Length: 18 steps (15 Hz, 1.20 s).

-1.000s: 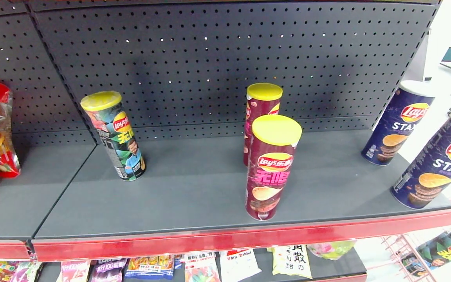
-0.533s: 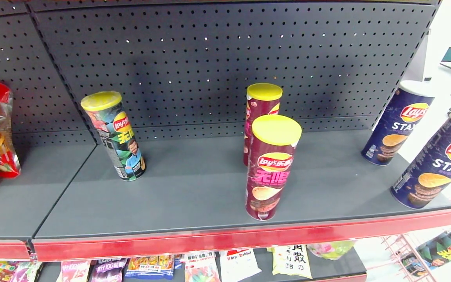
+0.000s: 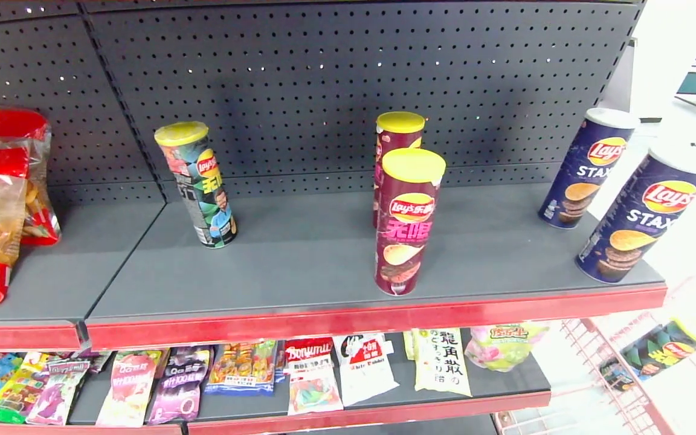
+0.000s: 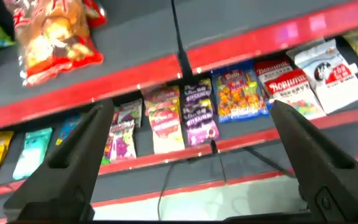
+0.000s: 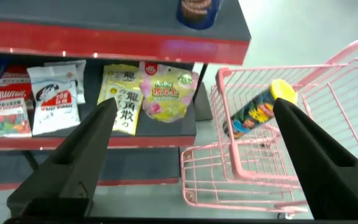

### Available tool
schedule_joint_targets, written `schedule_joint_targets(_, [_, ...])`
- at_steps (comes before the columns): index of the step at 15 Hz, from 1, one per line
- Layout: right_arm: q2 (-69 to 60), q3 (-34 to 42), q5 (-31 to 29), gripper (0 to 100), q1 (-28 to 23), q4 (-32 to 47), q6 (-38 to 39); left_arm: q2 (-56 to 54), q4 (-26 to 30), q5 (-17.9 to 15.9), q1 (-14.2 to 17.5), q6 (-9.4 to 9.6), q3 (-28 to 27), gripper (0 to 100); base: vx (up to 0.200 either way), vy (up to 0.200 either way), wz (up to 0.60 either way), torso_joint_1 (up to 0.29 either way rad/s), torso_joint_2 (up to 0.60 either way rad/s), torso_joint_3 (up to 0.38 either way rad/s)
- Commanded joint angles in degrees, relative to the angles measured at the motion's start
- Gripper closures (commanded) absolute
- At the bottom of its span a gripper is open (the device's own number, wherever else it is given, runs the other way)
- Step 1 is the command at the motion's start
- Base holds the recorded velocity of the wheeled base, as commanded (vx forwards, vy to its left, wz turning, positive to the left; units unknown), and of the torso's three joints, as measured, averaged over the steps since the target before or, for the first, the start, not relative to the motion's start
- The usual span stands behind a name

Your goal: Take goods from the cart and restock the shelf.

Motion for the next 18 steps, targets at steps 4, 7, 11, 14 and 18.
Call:
schedule_joint_targets(4, [-0.12, 0.44, 0.01, 0, 0.12, -0.01, 0.03, -0.77, -0.21, 0.03, 0.0, 1.59, -0.02, 0, 0.0, 0.0, 0.0, 0.0, 0.0, 0.0])
schedule_joint_targets(7, [-0.74, 1.14, 0.1, 0, 0.2, -0.1, -0.06, -0.95, -0.12, 0.03, -0.09, 1.68, 0.15, 0, 0.0, 0.0, 0.0, 0.0, 0.0, 0.0])
schedule_joint_targets(11, [-0.74, 1.49, 0.1, 0, 0.29, -0.1, -0.06, -2.53, -0.12, -0.06, -0.09, 3.61, 0.86, 0, 0.0, 0.0, 0.0, 0.0, 0.0, 0.0])
schedule_joint_targets(14, [-0.65, 1.58, 0.1, 0, 0.29, -0.1, -0.06, -3.05, -0.12, -0.5, -0.35, 3.7, 1.21, 0, 0.0, -0.133, 0.0, 0.003, 0.0, 0.002])
schedule_joint_targets(18, [-0.65, 1.84, 0.19, 0, 0.29, -0.1, -0.41, -3.05, -0.12, -0.5, -0.35, 3.7, 1.21, 0, 0.0, -0.2, 0.0, 0.005, 0.0, 0.0])
